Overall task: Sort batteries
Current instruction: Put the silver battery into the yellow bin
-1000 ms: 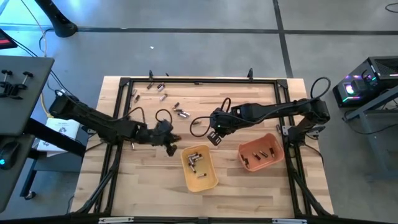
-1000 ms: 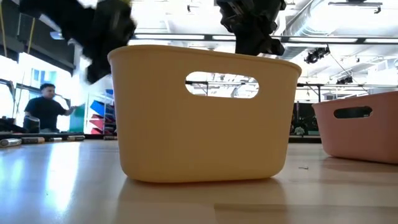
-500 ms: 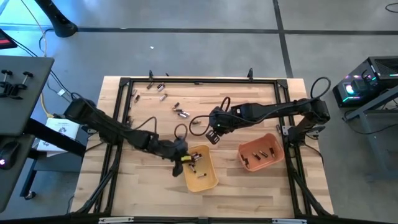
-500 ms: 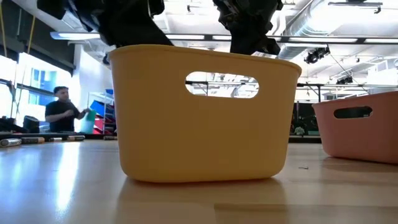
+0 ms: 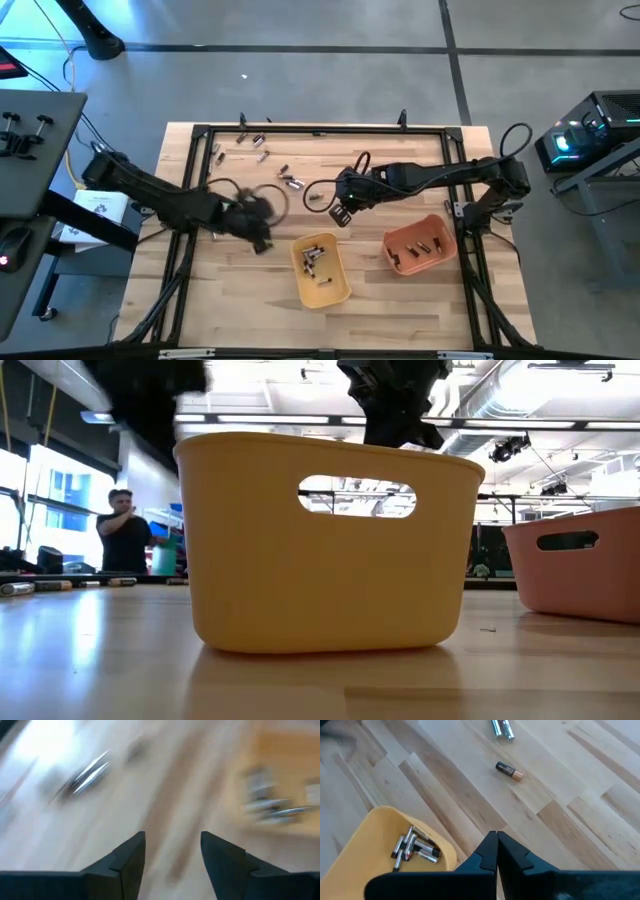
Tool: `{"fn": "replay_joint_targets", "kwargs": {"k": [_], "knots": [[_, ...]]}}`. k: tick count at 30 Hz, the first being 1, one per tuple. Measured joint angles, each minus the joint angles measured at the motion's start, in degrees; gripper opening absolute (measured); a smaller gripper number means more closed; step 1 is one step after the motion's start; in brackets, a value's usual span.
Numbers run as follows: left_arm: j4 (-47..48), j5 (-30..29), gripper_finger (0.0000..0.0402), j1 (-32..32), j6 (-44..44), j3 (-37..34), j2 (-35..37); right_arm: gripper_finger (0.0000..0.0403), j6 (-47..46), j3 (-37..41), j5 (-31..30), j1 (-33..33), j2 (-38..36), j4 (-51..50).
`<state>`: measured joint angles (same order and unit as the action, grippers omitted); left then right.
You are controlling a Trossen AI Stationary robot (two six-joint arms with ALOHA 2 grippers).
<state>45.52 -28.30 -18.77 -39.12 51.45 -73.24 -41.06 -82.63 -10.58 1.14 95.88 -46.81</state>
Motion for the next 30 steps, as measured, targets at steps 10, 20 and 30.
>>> {"fn": "replay_joint_targets", "kwargs": {"k": [10,20,30], "knots": [[18.73,10.85,0.0181,-12.05,-59.71,-14.23,7.27,0.0000,3.61,0.00,-0.04,-3.19,0.00,2.75],[17.95,6.53,0.0168,-9.15,-73.12,-14.17,-0.77,0.0000,4.04,0.00,1.85,-5.92,0.00,4.99],[15.51,8.61,0.0161,-0.28,-57.09,-13.97,-6.27,0.0000,6.93,0.00,4.03,-6.42,0.00,4.85]]}}
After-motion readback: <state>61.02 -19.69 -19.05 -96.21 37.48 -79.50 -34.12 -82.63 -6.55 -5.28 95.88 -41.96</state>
